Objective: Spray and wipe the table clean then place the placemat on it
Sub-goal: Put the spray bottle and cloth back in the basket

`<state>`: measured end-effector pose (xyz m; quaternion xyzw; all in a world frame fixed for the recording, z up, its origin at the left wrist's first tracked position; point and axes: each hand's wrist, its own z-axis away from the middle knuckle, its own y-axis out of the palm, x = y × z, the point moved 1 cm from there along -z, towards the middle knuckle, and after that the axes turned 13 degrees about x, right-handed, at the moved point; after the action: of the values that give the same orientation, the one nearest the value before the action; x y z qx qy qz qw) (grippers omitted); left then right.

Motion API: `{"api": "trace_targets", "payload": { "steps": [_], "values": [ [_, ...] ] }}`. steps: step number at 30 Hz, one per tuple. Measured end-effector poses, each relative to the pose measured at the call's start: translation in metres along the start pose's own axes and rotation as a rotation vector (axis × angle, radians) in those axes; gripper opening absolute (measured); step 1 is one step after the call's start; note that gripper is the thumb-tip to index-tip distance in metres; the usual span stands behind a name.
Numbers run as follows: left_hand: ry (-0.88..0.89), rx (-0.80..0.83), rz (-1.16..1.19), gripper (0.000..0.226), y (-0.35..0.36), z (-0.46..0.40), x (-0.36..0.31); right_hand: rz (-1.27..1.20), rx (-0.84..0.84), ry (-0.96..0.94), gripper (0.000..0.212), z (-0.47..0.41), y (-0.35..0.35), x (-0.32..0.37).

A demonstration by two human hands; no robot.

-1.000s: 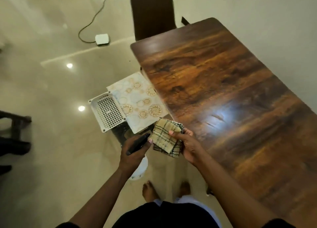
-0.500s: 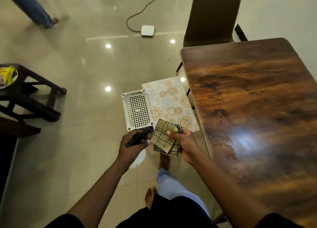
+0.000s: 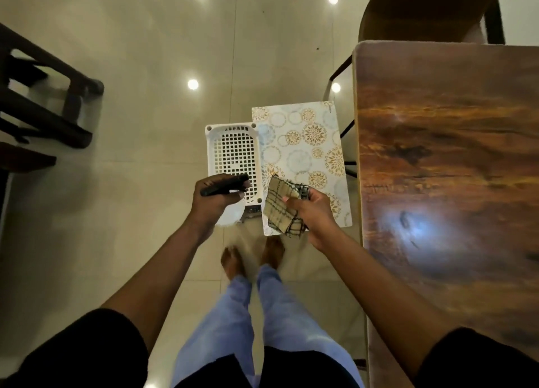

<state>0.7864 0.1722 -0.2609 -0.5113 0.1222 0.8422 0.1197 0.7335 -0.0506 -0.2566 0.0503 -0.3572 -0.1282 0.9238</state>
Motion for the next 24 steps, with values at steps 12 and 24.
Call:
{"api": "trace_targets", "payload": {
  "steps": [12, 24],
  "values": [
    [0.05, 0.096, 0.042, 0.054, -0.016, -0.101, 0.06, -0.023, -0.086, -0.024, 0.025, -0.103, -0.002, -0.008],
    [0.043, 0.15, 0.009, 0.05, -0.013, -0.127, 0.096, 0.021, -0.096, -0.054, 0.026, -0.132, -0.009, -0.027]
  ]
}}
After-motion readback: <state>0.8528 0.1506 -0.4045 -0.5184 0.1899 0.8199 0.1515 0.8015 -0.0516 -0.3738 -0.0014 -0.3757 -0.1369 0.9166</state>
